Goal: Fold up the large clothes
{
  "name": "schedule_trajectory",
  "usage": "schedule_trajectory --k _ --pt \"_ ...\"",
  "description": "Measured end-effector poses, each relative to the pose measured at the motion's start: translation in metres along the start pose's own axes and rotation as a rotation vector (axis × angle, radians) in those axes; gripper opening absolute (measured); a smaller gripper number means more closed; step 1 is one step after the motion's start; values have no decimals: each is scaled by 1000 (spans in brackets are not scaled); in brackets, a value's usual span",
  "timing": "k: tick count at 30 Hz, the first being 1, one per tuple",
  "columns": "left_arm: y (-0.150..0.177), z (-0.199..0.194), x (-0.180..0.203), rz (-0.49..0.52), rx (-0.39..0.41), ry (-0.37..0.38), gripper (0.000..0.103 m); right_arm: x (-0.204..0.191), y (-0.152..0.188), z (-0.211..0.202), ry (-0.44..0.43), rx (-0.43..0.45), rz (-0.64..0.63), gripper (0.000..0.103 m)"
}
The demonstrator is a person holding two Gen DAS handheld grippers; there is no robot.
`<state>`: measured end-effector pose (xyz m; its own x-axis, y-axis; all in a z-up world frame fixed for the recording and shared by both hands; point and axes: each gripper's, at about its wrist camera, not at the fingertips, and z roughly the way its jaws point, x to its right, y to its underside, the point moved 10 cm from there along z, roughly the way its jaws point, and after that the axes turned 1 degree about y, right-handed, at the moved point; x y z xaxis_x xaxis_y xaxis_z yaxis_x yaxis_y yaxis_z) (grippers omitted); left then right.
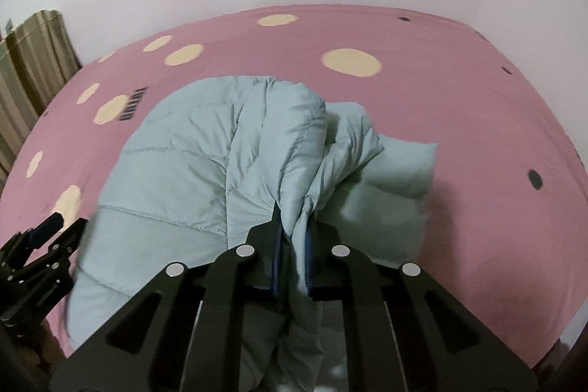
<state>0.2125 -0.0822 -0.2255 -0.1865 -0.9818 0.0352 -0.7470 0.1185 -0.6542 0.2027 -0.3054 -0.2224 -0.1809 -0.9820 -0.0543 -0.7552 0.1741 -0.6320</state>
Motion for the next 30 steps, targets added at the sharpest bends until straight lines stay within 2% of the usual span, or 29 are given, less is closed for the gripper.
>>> schedule_trajectory --k 6,13,20,26,28,30 --pt "4 17 27 62 -17 0 61 27 15 20 25 -32 19 10" --pt "18 48 37 123 -77 -43 62 28 36 54 44 -88 -13 11" --pt "24 66 39 138 -81 -52 62 30 47 67 56 -90 -26 11" --pt "23 65 39 148 -66 -51 62 29 47 67 62 -85 -21 12" --pt "20 60 40 152 -54 -49 62 29 44 62 60 -74 -16 13" --pt "18 48 38 162 -42 -55 62 30 41 51 54 -56 -9 19"
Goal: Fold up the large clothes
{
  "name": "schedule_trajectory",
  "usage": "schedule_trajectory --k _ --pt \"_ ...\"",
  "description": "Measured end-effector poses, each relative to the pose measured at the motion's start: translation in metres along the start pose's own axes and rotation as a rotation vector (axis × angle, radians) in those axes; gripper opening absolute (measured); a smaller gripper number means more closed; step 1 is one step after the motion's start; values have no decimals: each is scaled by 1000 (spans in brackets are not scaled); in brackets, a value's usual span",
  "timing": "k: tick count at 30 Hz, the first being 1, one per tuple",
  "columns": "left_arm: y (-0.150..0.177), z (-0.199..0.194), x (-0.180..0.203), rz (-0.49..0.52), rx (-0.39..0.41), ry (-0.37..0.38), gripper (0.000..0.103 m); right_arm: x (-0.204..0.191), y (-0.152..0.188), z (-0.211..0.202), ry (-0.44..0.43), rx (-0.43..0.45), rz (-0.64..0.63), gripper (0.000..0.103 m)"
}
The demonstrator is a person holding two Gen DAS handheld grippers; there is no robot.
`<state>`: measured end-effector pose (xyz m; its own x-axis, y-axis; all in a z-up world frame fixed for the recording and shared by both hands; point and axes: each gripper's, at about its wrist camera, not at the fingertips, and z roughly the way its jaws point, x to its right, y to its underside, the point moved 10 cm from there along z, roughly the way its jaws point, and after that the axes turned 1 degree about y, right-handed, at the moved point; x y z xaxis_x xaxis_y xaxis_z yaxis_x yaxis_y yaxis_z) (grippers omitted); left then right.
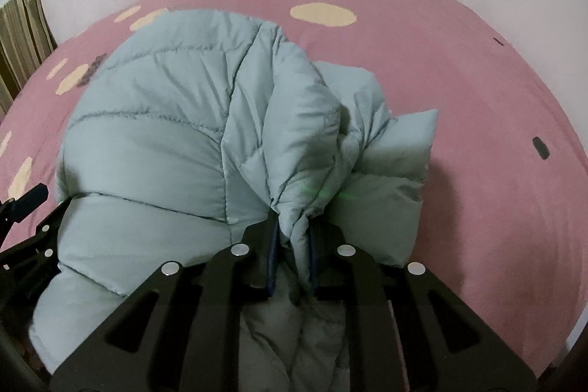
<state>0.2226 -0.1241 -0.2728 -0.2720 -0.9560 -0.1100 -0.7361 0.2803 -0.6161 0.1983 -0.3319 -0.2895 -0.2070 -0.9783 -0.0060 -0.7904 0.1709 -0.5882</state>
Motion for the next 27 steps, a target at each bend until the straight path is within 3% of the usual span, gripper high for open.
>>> schedule_trajectory --k 2,7,11,18,23,27 --pt "-1 -15 -4 -8 19 0 61 4 0 -14 7 19 2 24" --pt "1 -52 -12 -48 83 27 61 6 0 -58 10 86 -2 24" --pt "12 -47 -9 -50 46 57 61 -3 13 -77 -21 89 -31 23" --pt "29 -21 1 -35 -25 65 59 -11 48 -35 -54 -56 -41 23" --pt "35 -5 10 -37 -50 75 55 -12 55 -16 -60 -72 -30 23" --pt "28 -17 5 -25 -43 72 54 -13 49 -26 -52 -65 -41 22"
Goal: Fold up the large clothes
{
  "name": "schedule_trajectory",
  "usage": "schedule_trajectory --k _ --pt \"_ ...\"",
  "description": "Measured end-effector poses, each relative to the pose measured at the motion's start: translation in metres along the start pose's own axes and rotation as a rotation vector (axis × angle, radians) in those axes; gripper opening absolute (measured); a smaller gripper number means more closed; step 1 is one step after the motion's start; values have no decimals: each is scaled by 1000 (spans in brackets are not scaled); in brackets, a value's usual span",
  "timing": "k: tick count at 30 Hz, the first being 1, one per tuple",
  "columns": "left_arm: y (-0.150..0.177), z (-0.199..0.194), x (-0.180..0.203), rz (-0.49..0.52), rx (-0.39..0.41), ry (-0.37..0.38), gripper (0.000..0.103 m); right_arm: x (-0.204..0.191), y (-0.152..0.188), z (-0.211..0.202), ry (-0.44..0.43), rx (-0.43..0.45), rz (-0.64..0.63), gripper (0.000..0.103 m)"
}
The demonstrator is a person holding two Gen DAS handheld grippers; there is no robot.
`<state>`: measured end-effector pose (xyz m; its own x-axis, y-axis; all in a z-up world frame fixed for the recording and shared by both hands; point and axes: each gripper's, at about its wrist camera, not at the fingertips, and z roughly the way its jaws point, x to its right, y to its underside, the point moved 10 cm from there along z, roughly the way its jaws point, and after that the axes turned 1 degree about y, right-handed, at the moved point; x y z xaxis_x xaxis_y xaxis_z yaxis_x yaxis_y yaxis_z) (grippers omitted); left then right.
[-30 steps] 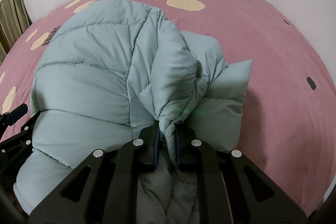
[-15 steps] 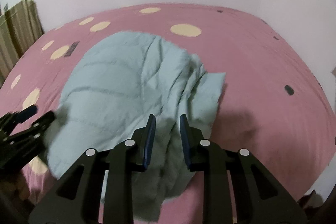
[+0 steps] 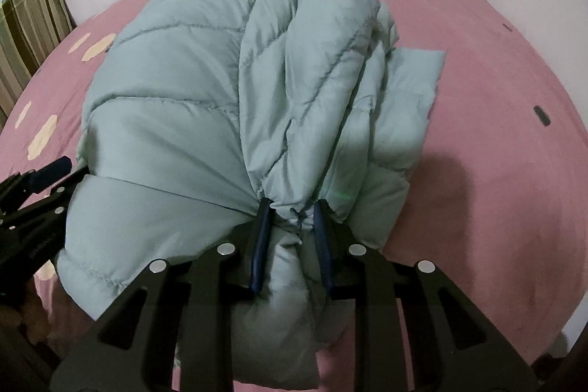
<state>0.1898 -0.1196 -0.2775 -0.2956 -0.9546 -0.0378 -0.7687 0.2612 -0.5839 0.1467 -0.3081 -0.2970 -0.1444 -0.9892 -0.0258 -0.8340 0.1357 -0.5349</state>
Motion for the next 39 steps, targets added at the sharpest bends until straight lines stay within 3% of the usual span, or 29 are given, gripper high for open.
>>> schedule_trajectory --k 2,4,8,13,17,23,39 --pt "-9 -16 -6 -17 6 8 54 1 -10 -18 1 32 8 23" --pt "-30 -36 -14 -54 63 25 54 4 -27 -37 5 93 15 23" --pt "-69 -36 -22 -59 117 -7 55 4 -71 -49 20 172 15 23" --pt "-85 11 -20 -33 28 -49 55 -1 -108 -16 24 152 -4 23" --pt "-74 32 -18 15 -25 -112 55 2 -103 13 62 107 -15 23" --pt "-61 56 -15 16 -70 -113 55 1 -93 44 76 58 -21 23" --pt "-51 83 -16 -13 -52 -126 55 -5 -94 56 139 81 -47 23"
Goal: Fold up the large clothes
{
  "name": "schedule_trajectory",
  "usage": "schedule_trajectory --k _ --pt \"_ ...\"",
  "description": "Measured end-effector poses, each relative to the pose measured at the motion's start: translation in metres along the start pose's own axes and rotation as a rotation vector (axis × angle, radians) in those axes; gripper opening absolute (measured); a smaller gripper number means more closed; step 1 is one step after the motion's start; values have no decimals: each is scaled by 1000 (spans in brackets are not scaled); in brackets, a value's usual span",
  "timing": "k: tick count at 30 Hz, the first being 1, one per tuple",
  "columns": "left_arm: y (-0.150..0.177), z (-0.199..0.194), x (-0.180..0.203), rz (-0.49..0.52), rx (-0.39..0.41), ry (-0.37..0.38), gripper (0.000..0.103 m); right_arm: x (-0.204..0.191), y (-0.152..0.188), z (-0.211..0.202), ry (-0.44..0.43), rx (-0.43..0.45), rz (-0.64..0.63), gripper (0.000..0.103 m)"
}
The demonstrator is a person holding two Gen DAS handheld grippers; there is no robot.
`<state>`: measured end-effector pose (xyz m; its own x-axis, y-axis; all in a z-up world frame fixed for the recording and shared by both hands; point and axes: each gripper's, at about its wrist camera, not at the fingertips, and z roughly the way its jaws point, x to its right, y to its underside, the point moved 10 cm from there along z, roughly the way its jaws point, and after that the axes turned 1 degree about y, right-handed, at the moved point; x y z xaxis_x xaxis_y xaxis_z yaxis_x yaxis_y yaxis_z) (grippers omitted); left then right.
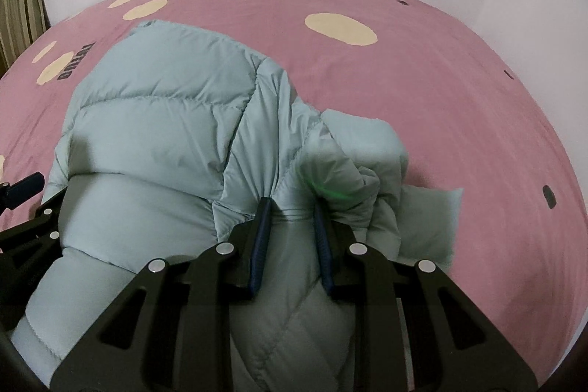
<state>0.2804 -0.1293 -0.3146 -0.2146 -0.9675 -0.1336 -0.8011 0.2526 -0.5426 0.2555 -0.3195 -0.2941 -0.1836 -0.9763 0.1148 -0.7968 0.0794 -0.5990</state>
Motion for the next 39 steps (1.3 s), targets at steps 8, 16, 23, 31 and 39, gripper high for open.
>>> schedule_trajectory --k 8,16,23,31,39 --pt "-2 -3 0 -1 28 -5 55 -1 0 -5 37 18 -20 23" --pt "2 -28 -9 -23 58 -13 60 2 -1 -26 59 63 -28 27" --pt "5 -38 -15 -35 52 -15 65 9 -1 -48 72 92 -19 54" --pt "13 -50 -18 -68 44 19 70 23 9 -59 74 79 21 63" --pt "21 -57 -16 -71 40 39 75 29 22 -58 70 50 52 76"
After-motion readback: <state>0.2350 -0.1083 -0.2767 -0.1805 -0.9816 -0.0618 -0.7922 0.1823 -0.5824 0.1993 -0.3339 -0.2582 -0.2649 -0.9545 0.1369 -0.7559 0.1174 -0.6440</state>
